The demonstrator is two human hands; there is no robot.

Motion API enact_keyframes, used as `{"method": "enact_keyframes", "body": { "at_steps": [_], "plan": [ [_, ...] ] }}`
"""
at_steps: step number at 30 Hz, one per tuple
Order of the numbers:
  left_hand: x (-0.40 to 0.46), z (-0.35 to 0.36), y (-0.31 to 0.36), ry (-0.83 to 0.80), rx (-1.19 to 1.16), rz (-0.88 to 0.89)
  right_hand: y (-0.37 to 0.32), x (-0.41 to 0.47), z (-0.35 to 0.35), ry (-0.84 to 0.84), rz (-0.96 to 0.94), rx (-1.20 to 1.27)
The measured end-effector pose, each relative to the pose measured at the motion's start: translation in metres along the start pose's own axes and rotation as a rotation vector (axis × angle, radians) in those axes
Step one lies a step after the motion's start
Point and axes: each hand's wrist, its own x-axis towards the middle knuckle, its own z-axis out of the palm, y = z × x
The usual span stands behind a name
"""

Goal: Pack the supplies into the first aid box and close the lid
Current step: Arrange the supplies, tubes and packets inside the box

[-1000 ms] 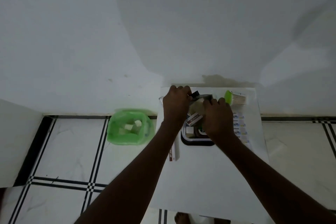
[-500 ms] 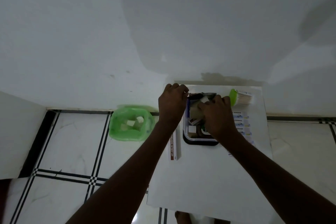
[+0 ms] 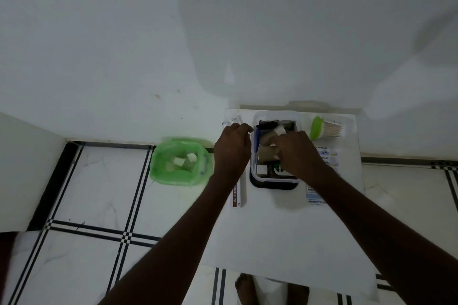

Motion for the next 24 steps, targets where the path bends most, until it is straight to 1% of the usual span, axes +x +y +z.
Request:
{"method": "enact_keyframes", "body": {
  "at_steps": [3,6,9,11,13,14,18,20,22,24],
  "plan": [
    [-0.001,-0.003,0.004,-0.002,-0.013,0.005,-0.001,-0.005,-0.001,0.085,0.01,0.006],
    [-0.002,-0.006,0.011,0.017,-0.033,0.017,0.0,-0.018,-0.008,0.294,0.056,0.183],
    [-0.005,-0.004,0.028,0.012,-0.085,0.037,0.018,-0.035,-0.013,0.513,0.209,0.298],
    [-0.006,0.0,0.041,-0.02,-0.12,0.061,0.036,-0.043,-0.011,0.565,0.36,0.351],
    [-0.006,0.01,0.059,-0.08,-0.172,0.099,0.063,-0.048,-0.008,0.534,0.491,0.328],
    [-0.007,0.011,0.064,-0.1,-0.198,0.104,0.071,-0.045,-0.006,0.493,0.503,0.31],
    [-0.007,0.032,0.092,-0.149,-0.246,0.12,0.106,-0.025,0.007,0.264,0.391,0.164],
    [-0.008,0.044,0.101,-0.171,-0.263,0.125,0.116,-0.014,0.015,0.183,0.323,0.125],
    [-0.012,0.052,0.106,-0.171,-0.22,0.151,0.122,-0.008,0.02,0.159,0.276,0.12],
    [-0.016,0.058,0.11,-0.155,-0.179,0.165,0.128,-0.004,0.023,0.172,0.273,0.109]
  ]
}}
